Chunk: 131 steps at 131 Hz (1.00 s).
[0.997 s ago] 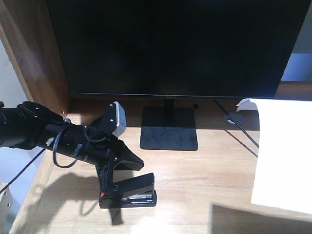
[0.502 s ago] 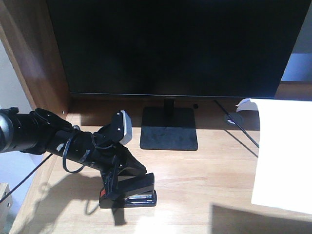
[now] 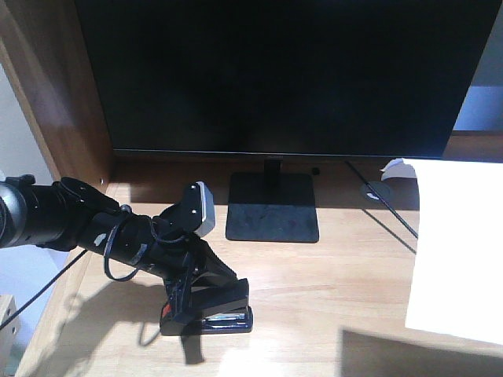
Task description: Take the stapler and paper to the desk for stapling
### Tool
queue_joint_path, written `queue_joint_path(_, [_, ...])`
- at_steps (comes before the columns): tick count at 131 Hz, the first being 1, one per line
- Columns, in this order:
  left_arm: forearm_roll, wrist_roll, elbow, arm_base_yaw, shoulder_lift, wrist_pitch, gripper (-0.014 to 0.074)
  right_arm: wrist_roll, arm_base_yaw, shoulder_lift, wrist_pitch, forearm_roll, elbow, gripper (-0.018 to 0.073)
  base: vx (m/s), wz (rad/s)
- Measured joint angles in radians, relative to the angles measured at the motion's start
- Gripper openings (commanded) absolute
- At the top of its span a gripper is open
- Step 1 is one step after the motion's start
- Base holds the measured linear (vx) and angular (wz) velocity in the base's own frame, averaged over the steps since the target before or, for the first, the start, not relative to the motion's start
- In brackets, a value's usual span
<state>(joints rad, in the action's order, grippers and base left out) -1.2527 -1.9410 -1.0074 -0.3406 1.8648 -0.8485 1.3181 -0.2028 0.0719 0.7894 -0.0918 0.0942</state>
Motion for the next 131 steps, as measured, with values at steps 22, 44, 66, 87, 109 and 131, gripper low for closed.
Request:
queue_joint_path(22, [0.000,0.000,0.000,0.000,0.000,0.000,-0.0006,0.000,0.000,0.000,0.000,0.000,0.000,-0.0007,0.00,0.00])
queue_joint_path(44, [0.000,0.000,0.000,0.000,0.000,0.000,-0.0006,0.000,0.000,0.000,0.000,0.000,0.000,-0.0007,0.00,0.00])
queue_joint_path(66, [0.000,0.000,0.000,0.000,0.000,0.001,-0.0006,0.000,0.000,0.000,0.000,0.000,0.000,-0.0007,0.00,0.00])
queue_joint_path(87, [0.000,0.000,0.000,0.000,0.000,0.001,-0.0006,0.000,0.000,0.000,0.000,0.000,0.000,-0.0007,0.00,0.00])
queue_joint_path(109, [0.000,0.000,0.000,0.000,0.000,0.001,-0.0006,0.000,0.000,0.000,0.000,0.000,0.000,-0.0007,0.00,0.00])
queue_joint_path(131, [0.000,0.000,0.000,0.000,0.000,0.001,-0.0006,0.000,0.000,0.000,0.010,0.001,0.000,-0.0007,0.00,0.00])
